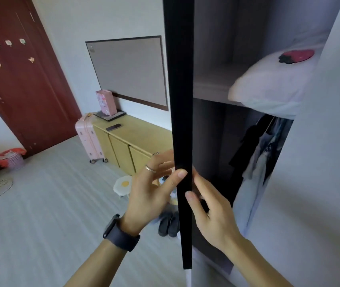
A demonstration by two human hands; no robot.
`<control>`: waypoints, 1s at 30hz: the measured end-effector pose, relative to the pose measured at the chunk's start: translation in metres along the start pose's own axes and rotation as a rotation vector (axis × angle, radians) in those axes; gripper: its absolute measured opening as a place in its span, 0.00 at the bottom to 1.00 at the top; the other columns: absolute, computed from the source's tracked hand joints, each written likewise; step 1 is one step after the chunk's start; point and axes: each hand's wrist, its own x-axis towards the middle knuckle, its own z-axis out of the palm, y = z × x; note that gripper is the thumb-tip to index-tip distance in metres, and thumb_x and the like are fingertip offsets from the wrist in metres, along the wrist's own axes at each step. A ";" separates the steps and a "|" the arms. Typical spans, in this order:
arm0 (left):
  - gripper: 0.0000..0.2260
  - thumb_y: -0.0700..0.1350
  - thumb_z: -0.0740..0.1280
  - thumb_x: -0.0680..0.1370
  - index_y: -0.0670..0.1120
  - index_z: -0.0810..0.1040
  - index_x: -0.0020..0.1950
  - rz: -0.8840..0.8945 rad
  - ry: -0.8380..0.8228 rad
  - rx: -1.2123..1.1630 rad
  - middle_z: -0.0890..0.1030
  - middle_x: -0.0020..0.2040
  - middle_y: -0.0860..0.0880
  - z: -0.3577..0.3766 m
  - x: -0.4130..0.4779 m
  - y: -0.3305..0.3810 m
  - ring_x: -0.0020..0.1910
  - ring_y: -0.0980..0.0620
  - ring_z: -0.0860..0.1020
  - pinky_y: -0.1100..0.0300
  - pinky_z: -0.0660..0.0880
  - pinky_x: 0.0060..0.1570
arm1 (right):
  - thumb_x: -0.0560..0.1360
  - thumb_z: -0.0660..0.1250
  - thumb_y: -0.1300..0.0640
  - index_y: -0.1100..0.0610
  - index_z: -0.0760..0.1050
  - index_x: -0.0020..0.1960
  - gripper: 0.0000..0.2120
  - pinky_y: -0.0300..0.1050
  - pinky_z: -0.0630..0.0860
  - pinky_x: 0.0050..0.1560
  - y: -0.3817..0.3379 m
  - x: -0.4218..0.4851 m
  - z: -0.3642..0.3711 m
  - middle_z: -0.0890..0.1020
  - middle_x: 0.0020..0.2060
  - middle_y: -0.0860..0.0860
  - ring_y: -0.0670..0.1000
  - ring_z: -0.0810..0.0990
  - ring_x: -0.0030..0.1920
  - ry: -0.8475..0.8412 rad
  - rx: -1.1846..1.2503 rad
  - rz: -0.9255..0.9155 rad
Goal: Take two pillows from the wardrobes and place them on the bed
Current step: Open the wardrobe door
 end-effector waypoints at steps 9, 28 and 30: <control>0.08 0.53 0.69 0.79 0.52 0.83 0.54 -0.313 0.230 -0.119 0.87 0.51 0.47 -0.071 -0.022 -0.009 0.51 0.45 0.85 0.47 0.82 0.51 | 0.83 0.61 0.44 0.42 0.52 0.82 0.31 0.42 0.75 0.64 -0.025 0.024 0.078 0.59 0.81 0.47 0.48 0.64 0.78 -0.070 -0.188 -0.164; 0.34 0.42 0.69 0.80 0.74 0.59 0.73 -0.298 0.536 0.445 0.73 0.67 0.64 -0.156 0.017 -0.072 0.65 0.66 0.74 0.64 0.76 0.62 | 0.82 0.60 0.43 0.40 0.36 0.81 0.39 0.64 0.54 0.78 -0.018 0.143 0.181 0.35 0.82 0.53 0.56 0.42 0.82 -0.334 -0.475 -0.302; 0.33 0.43 0.68 0.80 0.73 0.57 0.74 -0.307 0.531 0.492 0.73 0.68 0.63 -0.158 0.018 -0.077 0.64 0.66 0.73 0.63 0.77 0.61 | 0.81 0.62 0.45 0.41 0.37 0.82 0.41 0.65 0.54 0.77 -0.017 0.145 0.185 0.35 0.82 0.54 0.57 0.42 0.82 -0.326 -0.504 -0.303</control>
